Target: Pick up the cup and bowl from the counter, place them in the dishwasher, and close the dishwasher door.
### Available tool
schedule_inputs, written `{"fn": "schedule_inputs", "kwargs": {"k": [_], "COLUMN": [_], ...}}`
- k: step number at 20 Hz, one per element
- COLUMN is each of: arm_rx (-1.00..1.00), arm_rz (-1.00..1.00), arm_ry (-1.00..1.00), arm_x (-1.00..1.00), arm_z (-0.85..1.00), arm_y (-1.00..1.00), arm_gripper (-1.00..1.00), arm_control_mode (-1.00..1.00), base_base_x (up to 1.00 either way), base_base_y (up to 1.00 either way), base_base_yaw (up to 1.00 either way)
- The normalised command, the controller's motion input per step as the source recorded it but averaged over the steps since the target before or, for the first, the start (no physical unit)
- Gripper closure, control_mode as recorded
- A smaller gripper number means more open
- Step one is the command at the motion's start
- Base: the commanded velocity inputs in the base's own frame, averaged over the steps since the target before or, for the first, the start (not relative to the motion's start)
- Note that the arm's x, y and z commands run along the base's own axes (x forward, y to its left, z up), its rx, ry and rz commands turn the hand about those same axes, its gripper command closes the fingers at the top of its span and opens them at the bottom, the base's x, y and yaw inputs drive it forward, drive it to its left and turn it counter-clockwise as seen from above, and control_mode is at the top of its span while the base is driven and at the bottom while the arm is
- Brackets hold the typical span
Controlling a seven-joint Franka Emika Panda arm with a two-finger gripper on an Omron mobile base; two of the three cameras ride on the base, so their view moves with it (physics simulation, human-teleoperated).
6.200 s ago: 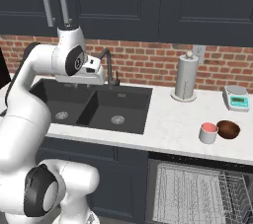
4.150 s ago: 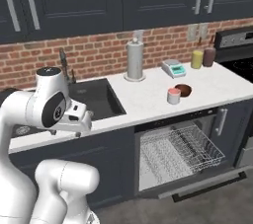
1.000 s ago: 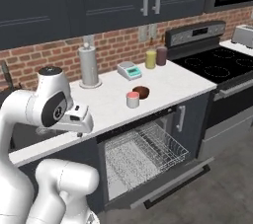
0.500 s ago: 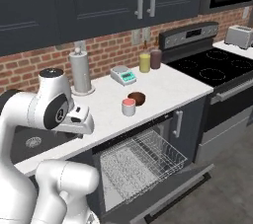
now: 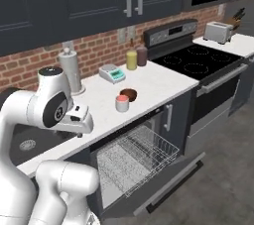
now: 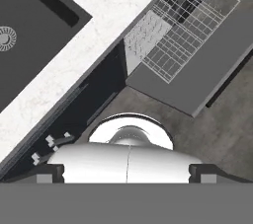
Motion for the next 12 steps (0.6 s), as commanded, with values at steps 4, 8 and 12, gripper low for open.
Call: {"fn": "schedule_inputs", "kwargs": {"k": [4, 8, 12], "arm_rx": [0.00, 0.00, 0.00], "arm_rz": [0.00, 0.00, 0.00], "arm_ry": [0.00, 0.00, 0.00], "arm_x": [0.00, 0.00, 0.00], "arm_z": [0.00, 0.00, 0.00], "arm_y": [0.00, 0.00, 0.00], "arm_gripper": [-1.00, -1.00, -1.00], "arm_control_mode": [1.00, 1.00, 1.00], "base_base_x": [0.22, 0.49, 0.62], "base_base_y": [0.70, 0.44, 0.30], "base_base_yaw": [-0.51, -0.37, -0.16]}}
